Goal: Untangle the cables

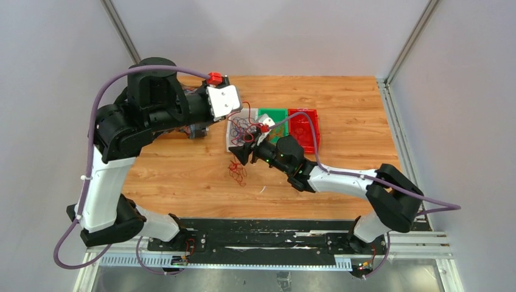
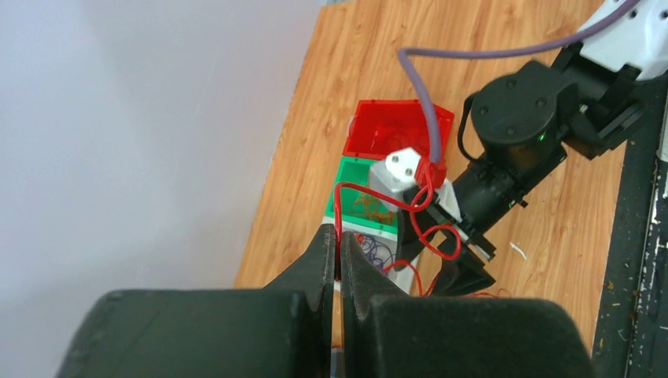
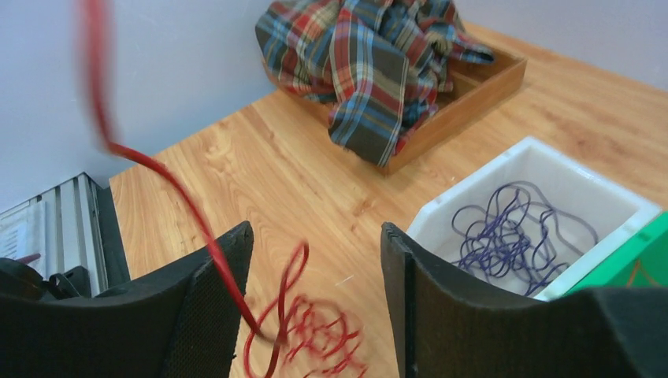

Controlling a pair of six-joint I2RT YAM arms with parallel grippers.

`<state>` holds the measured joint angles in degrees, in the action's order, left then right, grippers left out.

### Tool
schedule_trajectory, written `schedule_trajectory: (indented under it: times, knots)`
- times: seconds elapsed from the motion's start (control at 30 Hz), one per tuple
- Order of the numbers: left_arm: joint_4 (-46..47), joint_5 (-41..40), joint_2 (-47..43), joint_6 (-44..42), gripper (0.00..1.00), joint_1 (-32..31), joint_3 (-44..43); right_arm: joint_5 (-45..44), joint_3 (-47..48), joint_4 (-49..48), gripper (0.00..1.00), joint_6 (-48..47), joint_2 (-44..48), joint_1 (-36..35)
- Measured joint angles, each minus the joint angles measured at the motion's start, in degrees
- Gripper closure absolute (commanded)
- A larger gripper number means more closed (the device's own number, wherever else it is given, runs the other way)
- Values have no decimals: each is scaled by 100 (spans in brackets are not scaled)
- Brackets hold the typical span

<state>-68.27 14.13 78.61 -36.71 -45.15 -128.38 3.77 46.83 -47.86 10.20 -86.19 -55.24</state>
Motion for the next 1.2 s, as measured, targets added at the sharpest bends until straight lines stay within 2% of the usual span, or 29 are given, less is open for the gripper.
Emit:
schedule_trajectory:
  times: [0.2, 0.33, 0.63, 0.9, 1.13, 1.2]
  knots:
    - [0, 142, 48, 13, 100, 0, -306, 76, 175, -168, 62, 409, -693, -2]
    - [28, 197, 219, 66, 100, 0, -699, 83, 400, -267, 68, 647, -1161, -4]
    - [1056, -39, 227, -46, 99, 0, -776, -125, 111, -678, 71, 1029, -1591, -4]
    - [2667, -702, 168, -546, 100, 0, -922, -413, -546, -935, 74, 1392, -2103, -87]
    - [3799, -1071, 160, -1185, 100, 0, -1156, -551, -726, -1121, 77, 1609, -2197, -205]
    - [4098, -1128, 166, -1414, 100, 0, -1207, -605, -726, -1158, 73, 1644, -2218, -256]
